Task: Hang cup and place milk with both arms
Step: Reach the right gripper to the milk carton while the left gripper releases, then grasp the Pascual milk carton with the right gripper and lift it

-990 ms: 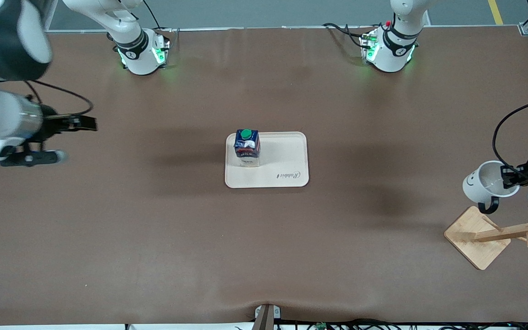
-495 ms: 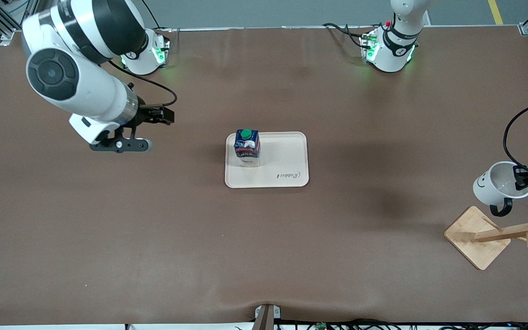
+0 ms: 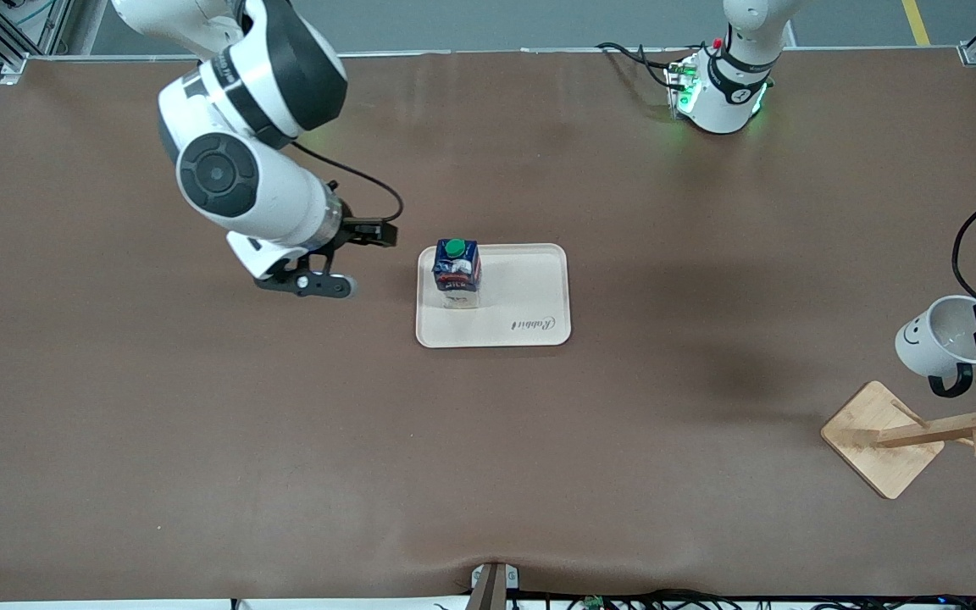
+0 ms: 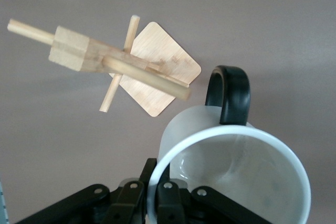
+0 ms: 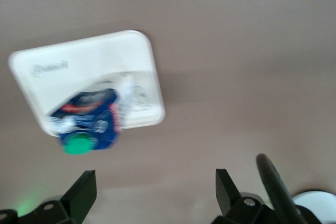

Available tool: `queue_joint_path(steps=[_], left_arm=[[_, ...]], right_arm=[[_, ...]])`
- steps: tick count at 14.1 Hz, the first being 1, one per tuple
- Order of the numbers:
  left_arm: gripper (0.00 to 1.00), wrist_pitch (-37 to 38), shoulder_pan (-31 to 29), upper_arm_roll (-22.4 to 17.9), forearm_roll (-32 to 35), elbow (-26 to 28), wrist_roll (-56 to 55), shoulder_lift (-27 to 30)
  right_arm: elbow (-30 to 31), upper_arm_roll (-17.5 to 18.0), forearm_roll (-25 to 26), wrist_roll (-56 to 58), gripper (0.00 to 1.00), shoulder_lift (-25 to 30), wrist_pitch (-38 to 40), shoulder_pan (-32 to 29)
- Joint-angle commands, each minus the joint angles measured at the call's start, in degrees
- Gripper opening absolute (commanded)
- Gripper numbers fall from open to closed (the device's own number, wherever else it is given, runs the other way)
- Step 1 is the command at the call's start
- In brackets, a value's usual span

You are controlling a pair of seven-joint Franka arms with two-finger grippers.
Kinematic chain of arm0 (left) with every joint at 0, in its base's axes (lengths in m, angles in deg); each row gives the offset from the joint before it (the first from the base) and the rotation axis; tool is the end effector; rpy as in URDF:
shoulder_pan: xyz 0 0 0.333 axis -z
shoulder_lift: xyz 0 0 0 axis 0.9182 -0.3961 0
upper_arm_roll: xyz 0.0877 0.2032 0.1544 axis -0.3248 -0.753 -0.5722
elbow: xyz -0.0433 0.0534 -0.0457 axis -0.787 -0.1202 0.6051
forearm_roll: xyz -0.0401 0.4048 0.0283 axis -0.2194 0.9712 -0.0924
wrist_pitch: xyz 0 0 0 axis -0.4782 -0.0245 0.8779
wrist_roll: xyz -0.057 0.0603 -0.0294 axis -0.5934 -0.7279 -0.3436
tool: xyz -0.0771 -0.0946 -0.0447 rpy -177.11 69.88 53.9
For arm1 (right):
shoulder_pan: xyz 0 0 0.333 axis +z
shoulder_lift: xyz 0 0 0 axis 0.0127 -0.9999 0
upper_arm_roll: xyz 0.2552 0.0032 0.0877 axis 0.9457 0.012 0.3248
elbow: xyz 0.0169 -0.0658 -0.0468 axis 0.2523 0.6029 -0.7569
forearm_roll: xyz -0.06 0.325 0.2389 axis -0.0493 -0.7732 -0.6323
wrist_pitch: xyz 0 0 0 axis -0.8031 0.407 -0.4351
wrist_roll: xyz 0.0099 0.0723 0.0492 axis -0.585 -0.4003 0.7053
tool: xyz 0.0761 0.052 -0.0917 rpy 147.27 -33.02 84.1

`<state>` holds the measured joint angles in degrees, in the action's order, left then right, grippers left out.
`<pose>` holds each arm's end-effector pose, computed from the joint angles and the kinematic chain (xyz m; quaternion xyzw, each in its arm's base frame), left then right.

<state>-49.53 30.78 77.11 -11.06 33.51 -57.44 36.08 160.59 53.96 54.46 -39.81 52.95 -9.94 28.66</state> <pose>0.6499 0.1276 0.4332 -0.9975 0.0530 -0.0287 0.0371 0.5340 0.3438 0.4086 -0.9853 0.0849 0.1393 0.0507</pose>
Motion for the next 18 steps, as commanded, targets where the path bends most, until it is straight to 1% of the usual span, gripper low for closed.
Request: queue_joint_path(steps=[1, 2, 4, 6, 8, 10, 12, 16, 17, 18], left_arm=[[0.0, 1.1, -0.9, 0.3, -1.9, -1.2, 2.8, -0.4], [0.0, 1.0, -1.0, 0.4, -1.9, -1.3, 3.4, -0.4], [0.0, 0.8, -1.4, 0.4, -2.0, -2.0, 3.9, -0.5], [0.0, 0.8, -2.2, 0.4, -2.4, -2.1, 5.5, -0.8], [0.0, 0.0, -3.0, 0.4, -2.4, -2.2, 7.1, -0.8], [0.0, -0.5, -3.7, 0.4, -3.1, -2.2, 8.3, -0.8], [0.0, -1.1, -4.0, 0.4, -3.6, -2.2, 9.6, -1.3], [0.0, -4.6, -6.4, 0.4, -3.7, -2.2, 14.3, -3.0], [0.0, -5.3, -6.6, 0.4, -3.7, -2.1, 14.4, -3.1], [0.0, -5.5, -6.6, 0.4, -3.9, -2.2, 14.4, -3.3]], right_arm=[[2.4, -0.6, -1.8, -6.5, 1.0, -0.4, -8.2, 3.8], [2.2, -0.6, -1.8, -7.6, 1.0, -1.5, -9.6, 5.3], [2.6, -0.7, -1.4, -9.0, 1.0, -3.4, -12.4, 6.2], [2.3, -0.7, -0.8, -8.7, 1.0, -4.5, -12.7, 6.7], [2.3, -0.7, 1.2, -8.9, 1.0, -6.1, -14.8, 8.2], [2.3, -0.7, 1.3, -9.1, 1.0, -7.6, -17.1, 9.2], [2.3, -0.8, 2.0, -9.1, 1.0, -8.9, -17.8, 10.2], [2.5, -0.9, 7.4, -12.9, 1.0, -12.0, -18.3, 12.8], [2.7, -0.9, 9.4, -13.0, 0.91, -12.3, -18.3, 13.2], [2.9, -0.9, 10.0, -13.3, 0.36, -12.5, -18.1, 13.3]])
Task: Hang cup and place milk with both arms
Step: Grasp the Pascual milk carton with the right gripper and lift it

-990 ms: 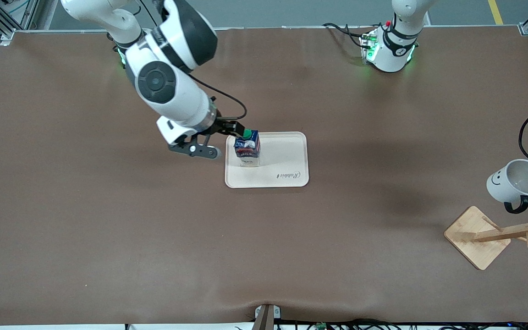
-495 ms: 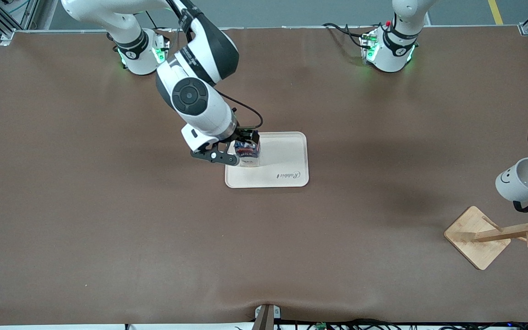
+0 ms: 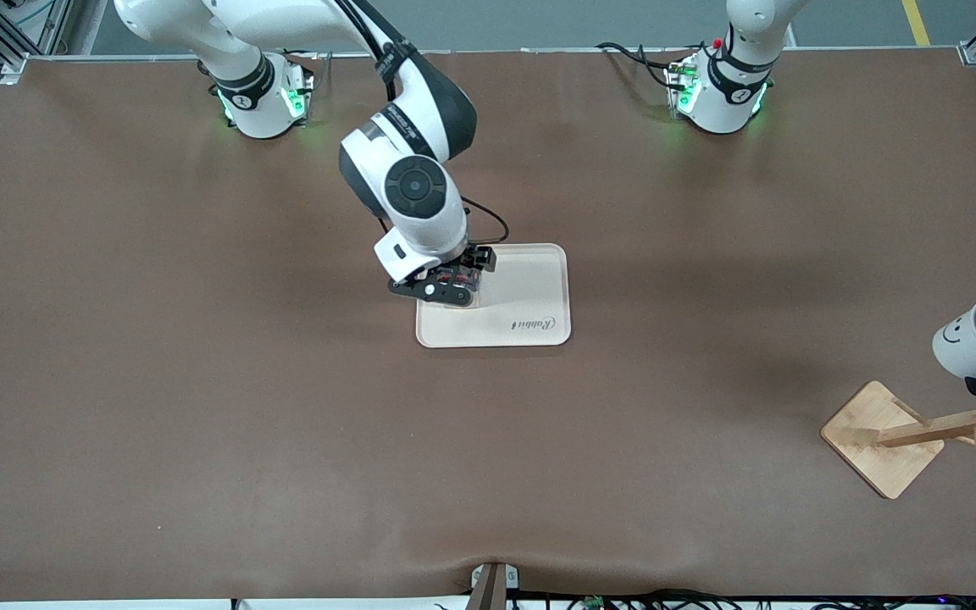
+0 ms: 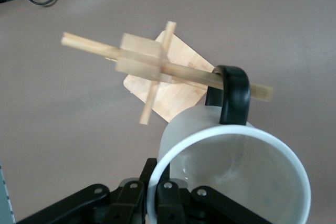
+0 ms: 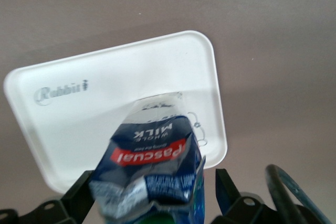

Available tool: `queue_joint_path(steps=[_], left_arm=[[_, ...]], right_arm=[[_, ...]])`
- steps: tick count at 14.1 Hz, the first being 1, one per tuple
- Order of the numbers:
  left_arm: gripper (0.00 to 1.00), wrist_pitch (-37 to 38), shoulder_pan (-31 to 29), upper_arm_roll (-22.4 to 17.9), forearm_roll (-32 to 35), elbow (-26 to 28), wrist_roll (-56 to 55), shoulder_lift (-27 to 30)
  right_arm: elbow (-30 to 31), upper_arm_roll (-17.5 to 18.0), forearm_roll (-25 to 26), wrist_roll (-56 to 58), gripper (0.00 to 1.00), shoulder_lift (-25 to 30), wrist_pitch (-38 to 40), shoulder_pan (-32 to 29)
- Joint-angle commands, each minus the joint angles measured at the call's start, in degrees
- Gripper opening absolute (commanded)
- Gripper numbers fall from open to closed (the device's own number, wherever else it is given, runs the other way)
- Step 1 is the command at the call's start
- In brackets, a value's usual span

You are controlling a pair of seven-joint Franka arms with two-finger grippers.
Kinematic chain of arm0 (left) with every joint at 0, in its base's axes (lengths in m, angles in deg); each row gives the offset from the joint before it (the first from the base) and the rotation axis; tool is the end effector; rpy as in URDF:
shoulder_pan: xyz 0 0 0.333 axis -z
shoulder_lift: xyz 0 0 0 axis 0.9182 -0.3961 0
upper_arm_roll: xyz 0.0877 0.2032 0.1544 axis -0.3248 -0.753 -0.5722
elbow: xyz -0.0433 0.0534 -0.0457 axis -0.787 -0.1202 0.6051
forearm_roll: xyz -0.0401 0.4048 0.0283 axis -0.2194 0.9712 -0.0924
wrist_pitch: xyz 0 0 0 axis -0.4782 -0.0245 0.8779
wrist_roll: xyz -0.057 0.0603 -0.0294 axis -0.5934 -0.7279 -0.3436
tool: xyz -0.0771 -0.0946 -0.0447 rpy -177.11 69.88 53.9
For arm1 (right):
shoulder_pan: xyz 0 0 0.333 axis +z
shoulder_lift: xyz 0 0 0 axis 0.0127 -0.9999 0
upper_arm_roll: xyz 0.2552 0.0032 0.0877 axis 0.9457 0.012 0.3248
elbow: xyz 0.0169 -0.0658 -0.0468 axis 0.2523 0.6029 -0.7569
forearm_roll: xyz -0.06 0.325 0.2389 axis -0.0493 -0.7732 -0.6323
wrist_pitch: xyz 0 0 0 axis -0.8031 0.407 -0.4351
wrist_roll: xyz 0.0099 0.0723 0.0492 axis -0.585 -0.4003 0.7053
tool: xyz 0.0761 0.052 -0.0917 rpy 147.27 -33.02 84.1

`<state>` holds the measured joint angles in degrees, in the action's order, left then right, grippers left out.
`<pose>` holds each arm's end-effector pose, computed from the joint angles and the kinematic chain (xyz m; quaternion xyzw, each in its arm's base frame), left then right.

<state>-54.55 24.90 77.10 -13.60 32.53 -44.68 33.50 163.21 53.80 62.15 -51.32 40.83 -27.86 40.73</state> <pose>0.6496 0.1960 0.4230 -0.9922 0.1054 -0.0633 0.0202 0.4907 0.4551 0.2670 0.9932 -0.0864 -0.0779 0.0079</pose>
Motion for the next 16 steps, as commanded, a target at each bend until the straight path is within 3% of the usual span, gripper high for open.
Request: queue_joint_path(steps=[1, 2, 3, 4, 6, 10, 16], left_arm=[[0.0, -0.4, -0.8, 0.4, -1.4, -1.2, 1.6, -0.7], [0.17, -0.4, -0.7, 0.5, -1.4, -1.2, 1.1, -0.7], [0.53, -0.5, -0.7, 0.5, -1.4, -1.2, 0.9, -0.8], [1.0, -1.2, -0.6, 0.6, -1.9, -1.1, 0.8, -0.8], [1.0, -1.4, -0.6, 0.7, -4.7, -1.1, 0.4, -0.5], [1.0, 0.2, -0.1, 2.7, -5.3, -0.7, -6.5, 2.0], [1.0, 13.7, -0.2, 9.9, -4.9, -0.5, -23.2, 8.1]], right_arm=[[0.2, -0.7, 2.3, -2.7, 0.06, -0.5, -0.5, 1.2], [0.2, -0.7, 2.3, -3.6, 0.0, -0.5, -0.5, 1.0], [0.0, -0.7, 2.2, -3.9, 0.0, -0.5, -0.4, 0.7], [-0.4, -0.7, 2.1, -4.0, 0.0, -0.4, 0.5, 0.6], [-2.1, -0.7, 1.5, -3.3, 0.0, 1.5, 2.9, -0.8], [-11.4, -0.7, -0.4, 0.8, 0.0, 4.0, 21.3, -8.4], [0.4, -0.9, 5.0, 15.7, 0.0, 11.9, 22.8, -23.6]])
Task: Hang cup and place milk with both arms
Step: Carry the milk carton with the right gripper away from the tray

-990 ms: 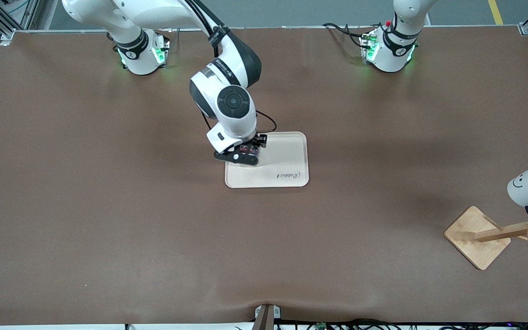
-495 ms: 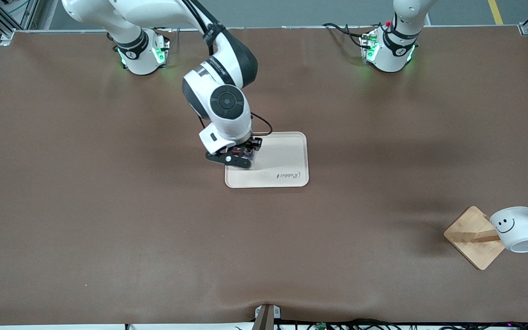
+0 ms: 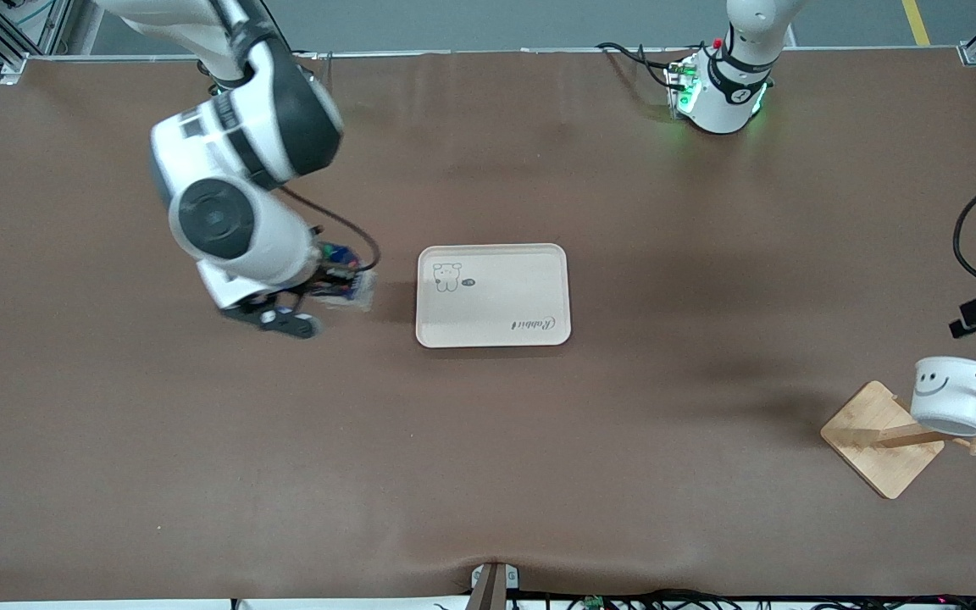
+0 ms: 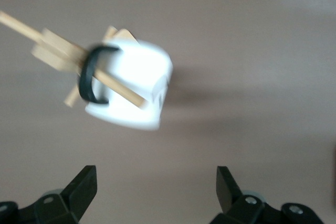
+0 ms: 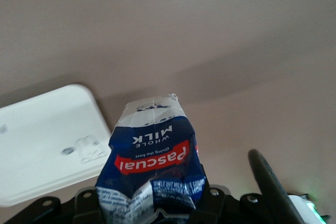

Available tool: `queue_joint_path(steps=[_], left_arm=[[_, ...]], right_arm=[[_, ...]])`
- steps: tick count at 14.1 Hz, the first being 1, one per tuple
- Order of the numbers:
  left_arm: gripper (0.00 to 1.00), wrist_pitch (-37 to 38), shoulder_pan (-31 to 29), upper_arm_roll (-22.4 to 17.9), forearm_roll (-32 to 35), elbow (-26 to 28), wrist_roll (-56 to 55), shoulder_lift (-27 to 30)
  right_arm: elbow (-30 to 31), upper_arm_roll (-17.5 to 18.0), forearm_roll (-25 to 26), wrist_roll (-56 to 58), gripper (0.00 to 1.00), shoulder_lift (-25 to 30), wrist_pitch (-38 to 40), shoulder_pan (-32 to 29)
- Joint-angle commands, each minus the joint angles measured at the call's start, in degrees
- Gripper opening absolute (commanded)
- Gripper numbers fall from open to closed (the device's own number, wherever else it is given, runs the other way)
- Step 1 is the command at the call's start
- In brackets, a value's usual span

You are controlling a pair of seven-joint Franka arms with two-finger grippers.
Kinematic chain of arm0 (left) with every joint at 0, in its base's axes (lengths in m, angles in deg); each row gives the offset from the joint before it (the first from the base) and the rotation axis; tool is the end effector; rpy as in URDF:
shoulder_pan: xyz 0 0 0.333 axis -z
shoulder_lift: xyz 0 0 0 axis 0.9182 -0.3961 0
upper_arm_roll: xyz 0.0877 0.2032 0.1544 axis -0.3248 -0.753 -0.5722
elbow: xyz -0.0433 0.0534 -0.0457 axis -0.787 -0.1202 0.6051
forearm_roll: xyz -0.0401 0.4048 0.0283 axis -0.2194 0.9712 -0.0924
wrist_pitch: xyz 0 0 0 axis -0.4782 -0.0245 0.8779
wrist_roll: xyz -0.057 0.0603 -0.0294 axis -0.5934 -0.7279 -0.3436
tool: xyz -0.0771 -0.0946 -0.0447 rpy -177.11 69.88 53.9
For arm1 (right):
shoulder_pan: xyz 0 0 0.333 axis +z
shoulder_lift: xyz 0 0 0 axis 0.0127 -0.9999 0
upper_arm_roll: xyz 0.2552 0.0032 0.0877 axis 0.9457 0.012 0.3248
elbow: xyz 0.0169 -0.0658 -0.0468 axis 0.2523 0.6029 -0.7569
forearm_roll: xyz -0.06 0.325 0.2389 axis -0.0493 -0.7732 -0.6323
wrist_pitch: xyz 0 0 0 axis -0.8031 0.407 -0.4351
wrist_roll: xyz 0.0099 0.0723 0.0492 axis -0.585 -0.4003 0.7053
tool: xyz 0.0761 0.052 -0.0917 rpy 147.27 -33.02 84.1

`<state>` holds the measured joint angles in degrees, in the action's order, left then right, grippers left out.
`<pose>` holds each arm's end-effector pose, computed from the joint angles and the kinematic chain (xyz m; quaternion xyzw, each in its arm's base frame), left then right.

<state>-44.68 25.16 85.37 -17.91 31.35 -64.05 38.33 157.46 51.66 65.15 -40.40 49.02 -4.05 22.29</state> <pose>0.6414 0.0939 0.4802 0.9987 0.0009 0.0407 0.0298 0.5844 0.2398 0.3814 0.9779 -0.1486 -0.1366 0.0545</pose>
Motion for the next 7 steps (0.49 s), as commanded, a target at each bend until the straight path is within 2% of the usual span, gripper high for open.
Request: queue_joint_path(steps=[1, 5, 7], left_arm=[[1.0, 5.9, -0.4, 2.9, -0.6, 0.7, -6.1, 4.0], [1.0, 11.2, -0.4, 9.5, -0.6, 0.7, -16.1, 6.8], [1.0, 12.3, -0.4, 11.1, -0.4, 0.5, -17.7, 7.9]], right_arm=[[7.7, 1.2, 3.0, 8.9, 0.0, 4.3, -1.1, -7.2], [13.4, 1.2, 3.5, 17.9, 0.0, 5.7, -6.6, -14.0], [15.8, 1.1, 7.2, 22.7, 0.0, 5.8, -10.4, -17.9]])
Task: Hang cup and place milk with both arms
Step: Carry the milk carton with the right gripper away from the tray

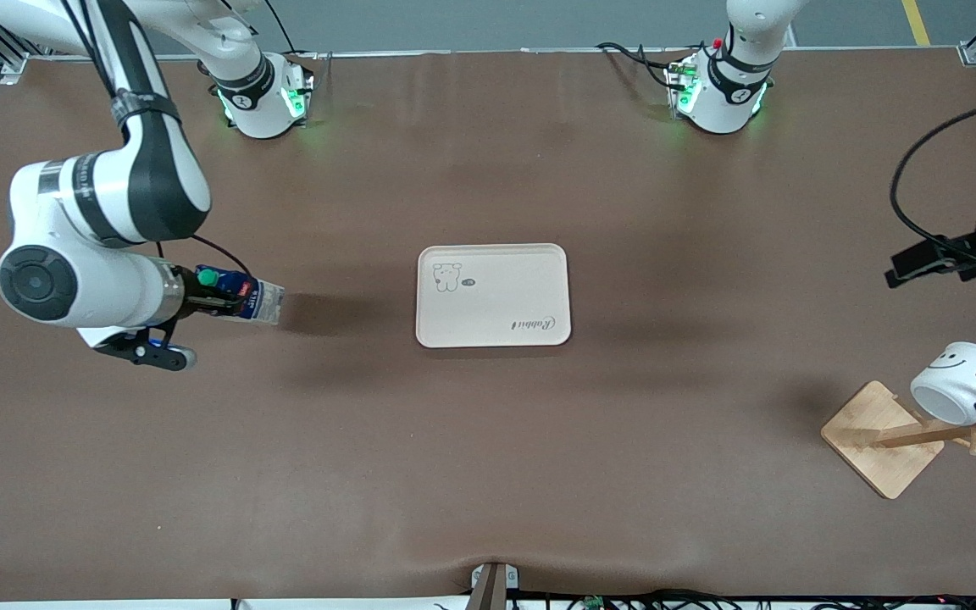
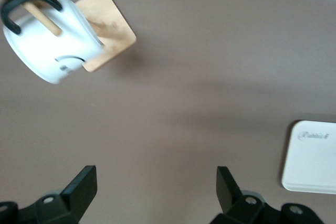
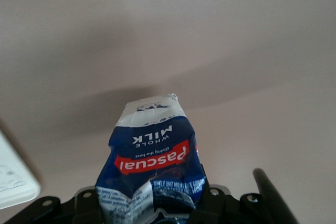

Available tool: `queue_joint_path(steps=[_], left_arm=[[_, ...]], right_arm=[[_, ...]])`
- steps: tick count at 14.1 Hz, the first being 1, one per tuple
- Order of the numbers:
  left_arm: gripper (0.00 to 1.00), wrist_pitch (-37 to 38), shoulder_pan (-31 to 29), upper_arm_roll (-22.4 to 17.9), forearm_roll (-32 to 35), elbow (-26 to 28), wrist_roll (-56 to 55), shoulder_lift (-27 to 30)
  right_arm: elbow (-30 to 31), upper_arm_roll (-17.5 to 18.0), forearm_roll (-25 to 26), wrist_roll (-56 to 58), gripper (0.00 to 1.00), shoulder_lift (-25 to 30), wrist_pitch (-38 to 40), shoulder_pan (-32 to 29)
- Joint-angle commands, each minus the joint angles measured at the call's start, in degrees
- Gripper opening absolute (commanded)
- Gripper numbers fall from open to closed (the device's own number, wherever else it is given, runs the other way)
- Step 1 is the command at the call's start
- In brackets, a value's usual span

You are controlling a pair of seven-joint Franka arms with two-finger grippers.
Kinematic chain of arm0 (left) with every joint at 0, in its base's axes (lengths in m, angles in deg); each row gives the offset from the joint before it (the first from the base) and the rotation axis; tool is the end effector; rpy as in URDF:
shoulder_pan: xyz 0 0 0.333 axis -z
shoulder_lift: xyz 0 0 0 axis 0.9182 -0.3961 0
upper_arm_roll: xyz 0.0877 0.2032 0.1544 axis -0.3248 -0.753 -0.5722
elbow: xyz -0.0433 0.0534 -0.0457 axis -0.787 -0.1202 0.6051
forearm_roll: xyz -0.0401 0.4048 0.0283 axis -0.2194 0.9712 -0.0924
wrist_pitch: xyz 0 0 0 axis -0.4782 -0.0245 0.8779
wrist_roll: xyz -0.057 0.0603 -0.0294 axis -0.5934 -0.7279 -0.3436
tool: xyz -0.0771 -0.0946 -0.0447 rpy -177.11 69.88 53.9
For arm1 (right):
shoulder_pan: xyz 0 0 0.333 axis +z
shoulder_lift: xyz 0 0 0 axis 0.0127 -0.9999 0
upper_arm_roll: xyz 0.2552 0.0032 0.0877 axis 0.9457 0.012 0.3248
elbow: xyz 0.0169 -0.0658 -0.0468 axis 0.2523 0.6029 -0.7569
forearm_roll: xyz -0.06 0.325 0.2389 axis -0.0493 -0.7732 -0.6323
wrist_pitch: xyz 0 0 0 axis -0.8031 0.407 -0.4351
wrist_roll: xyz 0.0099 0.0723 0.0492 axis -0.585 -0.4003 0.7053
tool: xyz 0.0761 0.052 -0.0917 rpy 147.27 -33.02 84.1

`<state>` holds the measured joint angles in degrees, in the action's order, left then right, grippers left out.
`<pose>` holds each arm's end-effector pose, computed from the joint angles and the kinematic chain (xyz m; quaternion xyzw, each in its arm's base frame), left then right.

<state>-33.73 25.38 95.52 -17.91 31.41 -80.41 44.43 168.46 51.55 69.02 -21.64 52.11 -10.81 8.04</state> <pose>0.6047 -0.0232 0.5306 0.9986 0.0518 -0.0062 0.0114 0.6051 0.0751 0.3339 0.9820 -0.1064 -0.1485 0.0478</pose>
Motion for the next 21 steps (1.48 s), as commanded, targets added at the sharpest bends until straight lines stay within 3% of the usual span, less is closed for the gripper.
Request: queue_joint_path(steps=[1, 6, 12, 14, 18, 21], left_arm=[[1.0, 1.3, -0.7, 1.0, -0.2, 0.0, -0.7, 1.8], [1.0, 0.8, -1.2, 0.4, -0.4, -2.8, -0.5, 0.0], [1.0, 0.6, 0.2, 2.6, 6.1, -2.9, -0.3, 0.9], [1.0, 0.8, 4.2, 0.9, 6.2, -2.7, -0.7, 2.8], [1.0, 4.5, 23.8, -23.3, 0.8, -2.2, -0.1, 6.6], [1.0, 5.5, 32.9, -33.6, -1.9, 0.3, 0.4, 10.0]], right_arm=[[5.7, 1.3, 4.5, 4.7, 0.0, 2.7, -5.2, -5.2], [9.0, 1.3, 5.1, 17.0, 0.0, 2.2, -12.5, -13.2], [14.1, 1.4, 4.7, 16.7, 0.0, 2.6, -17.3, -14.0], [14.8, 1.4, 4.7, 16.7, 0.0, 2.7, -18.0, -14.5], [15.1, 1.4, 4.4, 16.1, 0.0, 3.1, -18.0, -14.7], [15.3, 1.4, 4.2, 16.0, 0.0, 3.3, -17.8, -15.2]])
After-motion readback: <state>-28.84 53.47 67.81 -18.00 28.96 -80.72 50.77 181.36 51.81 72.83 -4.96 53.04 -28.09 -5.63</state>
